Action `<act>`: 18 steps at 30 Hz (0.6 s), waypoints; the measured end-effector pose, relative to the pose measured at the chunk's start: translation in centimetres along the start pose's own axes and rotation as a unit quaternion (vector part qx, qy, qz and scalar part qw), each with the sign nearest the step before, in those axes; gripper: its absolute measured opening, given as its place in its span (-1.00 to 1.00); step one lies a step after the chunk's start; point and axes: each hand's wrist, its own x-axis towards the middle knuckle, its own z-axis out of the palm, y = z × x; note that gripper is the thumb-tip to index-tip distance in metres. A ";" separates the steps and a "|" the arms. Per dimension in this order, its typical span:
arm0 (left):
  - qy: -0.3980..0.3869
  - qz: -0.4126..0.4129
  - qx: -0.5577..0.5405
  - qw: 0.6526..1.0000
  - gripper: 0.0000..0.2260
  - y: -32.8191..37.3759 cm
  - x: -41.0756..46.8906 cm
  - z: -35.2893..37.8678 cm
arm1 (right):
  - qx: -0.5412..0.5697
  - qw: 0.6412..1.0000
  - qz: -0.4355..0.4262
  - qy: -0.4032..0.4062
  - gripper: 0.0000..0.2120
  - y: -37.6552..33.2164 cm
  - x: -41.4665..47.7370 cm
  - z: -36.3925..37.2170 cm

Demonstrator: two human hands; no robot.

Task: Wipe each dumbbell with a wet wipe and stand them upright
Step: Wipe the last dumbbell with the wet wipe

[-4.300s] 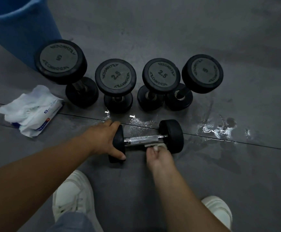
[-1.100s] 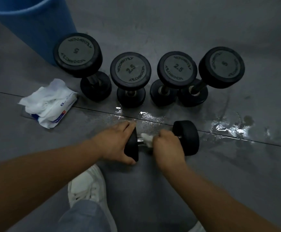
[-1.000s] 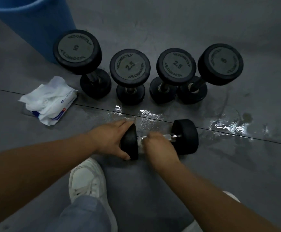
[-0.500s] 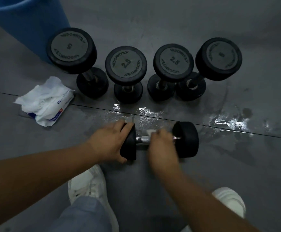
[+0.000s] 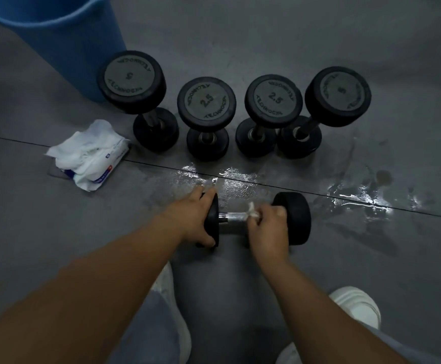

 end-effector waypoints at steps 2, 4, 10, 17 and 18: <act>0.031 -0.024 0.010 0.999 0.19 0.7 -0.7 0.8 | -0.033 0.993 -0.075 -0.089 -0.87 -0.8 -1.2 0.8; 0.073 -0.036 0.028 0.996 0.15 1.6 -2.0 1.8 | -0.045 0.980 -0.125 -0.150 -0.85 -0.9 -2.2 1.1; 0.174 -0.065 0.065 0.980 0.08 3.3 -4.8 5.3 | -0.023 0.988 -0.105 -0.115 -0.84 -0.3 -2.7 1.1; 0.173 -0.112 -0.016 0.978 0.00 4.9 -5.4 6.5 | 0.026 0.998 -0.030 -0.040 -0.79 0.9 -2.4 1.0; 0.175 -0.105 -0.018 0.979 0.00 4.7 -5.2 6.4 | -0.008 0.994 -0.065 -0.091 -0.78 0.7 -2.4 1.3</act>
